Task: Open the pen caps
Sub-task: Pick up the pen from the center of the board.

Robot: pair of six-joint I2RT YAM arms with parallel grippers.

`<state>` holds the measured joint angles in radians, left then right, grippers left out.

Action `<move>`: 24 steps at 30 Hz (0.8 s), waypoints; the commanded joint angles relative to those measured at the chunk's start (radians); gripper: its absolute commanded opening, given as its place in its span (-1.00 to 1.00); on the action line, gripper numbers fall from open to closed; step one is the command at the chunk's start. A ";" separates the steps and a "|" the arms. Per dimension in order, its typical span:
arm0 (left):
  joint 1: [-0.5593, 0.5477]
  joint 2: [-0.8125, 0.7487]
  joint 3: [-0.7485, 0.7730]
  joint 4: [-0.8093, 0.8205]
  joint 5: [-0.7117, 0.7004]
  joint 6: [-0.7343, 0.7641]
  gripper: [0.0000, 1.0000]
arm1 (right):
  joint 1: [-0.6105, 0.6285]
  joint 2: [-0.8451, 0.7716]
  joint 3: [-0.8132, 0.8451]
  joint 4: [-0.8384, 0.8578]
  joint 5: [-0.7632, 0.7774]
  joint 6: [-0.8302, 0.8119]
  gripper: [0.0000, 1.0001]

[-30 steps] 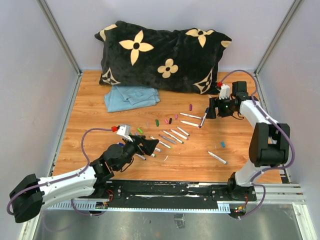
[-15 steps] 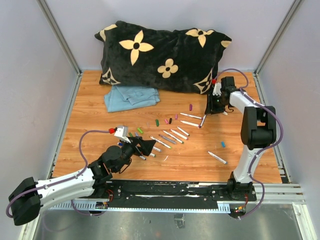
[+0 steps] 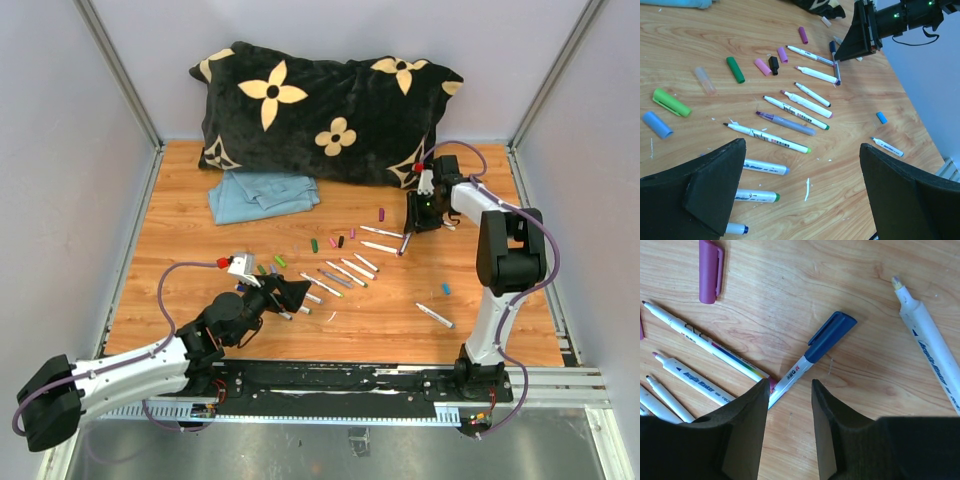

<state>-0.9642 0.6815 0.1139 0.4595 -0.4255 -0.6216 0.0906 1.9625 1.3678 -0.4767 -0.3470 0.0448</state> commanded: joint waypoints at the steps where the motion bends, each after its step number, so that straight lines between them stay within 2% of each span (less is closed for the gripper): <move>1: 0.010 -0.025 -0.011 -0.001 -0.022 -0.007 0.99 | 0.016 0.040 0.033 -0.037 0.041 -0.012 -0.21; 6: 0.009 -0.041 -0.012 -0.012 -0.021 -0.012 0.99 | 0.025 0.054 0.036 -0.062 0.080 -0.045 -0.28; 10: 0.009 -0.052 -0.016 -0.019 -0.020 -0.016 0.99 | 0.026 0.044 0.028 -0.075 0.101 -0.071 -0.45; 24: 0.009 -0.060 -0.024 0.008 0.021 -0.038 0.99 | 0.024 -0.041 -0.068 -0.119 0.123 -0.288 -0.60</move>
<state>-0.9642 0.6231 0.1043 0.4294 -0.4175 -0.6445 0.0986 1.9404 1.3281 -0.5327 -0.2489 -0.1341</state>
